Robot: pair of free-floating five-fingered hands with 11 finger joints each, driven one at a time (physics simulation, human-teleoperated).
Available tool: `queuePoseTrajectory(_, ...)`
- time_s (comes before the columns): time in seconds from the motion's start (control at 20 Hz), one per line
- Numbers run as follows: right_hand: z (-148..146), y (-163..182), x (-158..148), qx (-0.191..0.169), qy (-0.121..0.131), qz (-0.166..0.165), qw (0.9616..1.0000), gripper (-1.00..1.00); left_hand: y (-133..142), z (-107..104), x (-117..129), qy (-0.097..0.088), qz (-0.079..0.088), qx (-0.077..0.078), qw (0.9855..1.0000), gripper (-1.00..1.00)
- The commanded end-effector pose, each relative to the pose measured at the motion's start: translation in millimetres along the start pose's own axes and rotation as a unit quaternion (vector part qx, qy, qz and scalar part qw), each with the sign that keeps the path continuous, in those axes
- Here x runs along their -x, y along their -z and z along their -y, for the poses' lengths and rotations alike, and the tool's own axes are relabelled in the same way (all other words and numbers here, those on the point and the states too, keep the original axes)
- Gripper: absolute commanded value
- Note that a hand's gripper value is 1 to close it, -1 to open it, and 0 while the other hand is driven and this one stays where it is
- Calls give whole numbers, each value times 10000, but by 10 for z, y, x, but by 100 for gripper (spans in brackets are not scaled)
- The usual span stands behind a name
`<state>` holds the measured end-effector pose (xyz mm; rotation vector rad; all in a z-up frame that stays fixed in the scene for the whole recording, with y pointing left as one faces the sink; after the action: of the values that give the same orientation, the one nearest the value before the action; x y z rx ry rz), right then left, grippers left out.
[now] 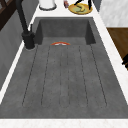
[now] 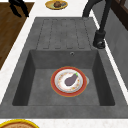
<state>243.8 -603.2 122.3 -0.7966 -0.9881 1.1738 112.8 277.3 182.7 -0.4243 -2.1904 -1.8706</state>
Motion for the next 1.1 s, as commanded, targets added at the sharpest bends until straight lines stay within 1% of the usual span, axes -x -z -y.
queuePoseTrajectory(0.0, -190, 44, 42, 306, -255, 11, 9992, -100, 0, 0, 0, 0, 0, 0, 10000, 0)
queuePoseTrajectory(0.05, -231, 86, 5, 280, -272, -58, 9992, 100, 0, 0, 0, 0, 0, 0, 10000, 0)
queuePoseTrajectory(0.1, -265, 103, -64, 237, -424, -134, 9987, 100, 0, 0, 0, 0, 0, 0, 10000, 0)
queuePoseTrajectory(0.15, -267, 115, -99, 107, -422, -212, 9988, 100, 0, 0, 0, 0, 0, 0, 10000, 0)
queuePoseTrajectory(0.2, -253, 119, -120, -219, -477, -301, 9982, 100, 0, 0, 0, 0, 0, 0, 10000, 0)
queuePoseTrajectory(0.25, -229, 112, -134, -526, -580, -355, 9963, 100, 0, 0, 0, 0, 0, 0, 10000, 0)
queuePoseTrajectory(0.3, -202, 109, -160, -665, -707, -352, 9947, 100, 0, 0, 0, 0, 0, 0, 10000, 0)
queuePoseTrajectory(0.35, -189, 106, -182, -711, -783, -378, 9937, 100, 0, 0, 0, 0, 0, 0, 10000, 0)
queuePoseTrajectory(0.4, -178, 106, -190, -681, -808, -410, 9936, 100, 0, 0, 0, 0, 0, 0, 10000, 0)
queuePoseTrajectory(0.5, -153, 140, -190, -500, -866, -445, 9940, 100, 0, 0, 0, 0, 0, 0, 10000, 0)
queuePoseTrajectory(0.55, -64, 139, -176, -457, -783, -414, 9950, 100, 0, 0, 0, 0, 0, 0, 10000, 0)
queuePoseTrajectory(0.65, 65, 192, -342, -409, -742, -629, 9944, 100, 0, 0, 0, 0, 0, 0, 10000, 0)
queuePoseTrajectory(0.7, 188, 181, -348, -508, -678, -625, 9944, 100, 0, 0, 0, 0, 0, 0, 10000, 0)
queuePoseTrajectory(0.75, 240, 173, -387, -571, -626, -657, 9942, 100, 0, 0, 0, 0, 0, 0, 10000, 0)
queuePoseTrajectory(0.95, 405, 86, -595, -812, -707, -685, 9918, 100, 0, 0, 0, 0, 0, 0, 10000, 0)
queuePoseTrajectory(1.05, 507, -8, -710, -861, -761, -653, 9912, 100, 0, 0, 0, 0, 0, 0, 10000, 0)
